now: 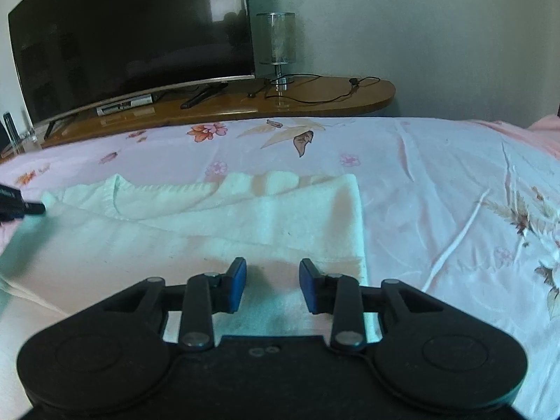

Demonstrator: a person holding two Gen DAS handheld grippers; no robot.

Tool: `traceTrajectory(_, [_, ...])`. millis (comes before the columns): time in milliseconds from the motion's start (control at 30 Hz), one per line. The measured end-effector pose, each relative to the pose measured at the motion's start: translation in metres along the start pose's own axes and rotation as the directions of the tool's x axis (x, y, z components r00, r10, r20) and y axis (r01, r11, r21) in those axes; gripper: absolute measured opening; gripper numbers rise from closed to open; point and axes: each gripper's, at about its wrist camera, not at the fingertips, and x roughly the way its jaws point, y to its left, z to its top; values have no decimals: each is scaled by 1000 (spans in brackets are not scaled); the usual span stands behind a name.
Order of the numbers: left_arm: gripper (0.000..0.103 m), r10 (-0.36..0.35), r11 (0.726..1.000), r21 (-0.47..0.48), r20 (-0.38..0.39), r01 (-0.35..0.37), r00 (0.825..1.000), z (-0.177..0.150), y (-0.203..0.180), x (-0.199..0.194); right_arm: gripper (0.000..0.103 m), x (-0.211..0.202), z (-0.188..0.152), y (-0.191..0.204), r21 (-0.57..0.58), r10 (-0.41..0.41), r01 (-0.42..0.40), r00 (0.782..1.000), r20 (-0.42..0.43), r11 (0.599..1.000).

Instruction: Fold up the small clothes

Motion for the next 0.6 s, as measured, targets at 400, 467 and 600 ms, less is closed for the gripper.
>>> traceTrajectory(400, [9, 129, 979, 161, 1, -127, 992, -8, -12, -17, 31, -6, -1, -6, 19, -16, 16, 1000, -1, 1000])
traceTrajectory(467, [21, 126, 977, 183, -64, -113, 990, -18, -14, -34, 31, -20, -1, -8, 47, 24, -24, 1000, 0, 999])
traceTrajectory(600, [83, 106, 977, 193, -68, -91, 992, -49, -22, -71, 33, -46, -9, -6, 46, 73, -74, 997, 16, 996])
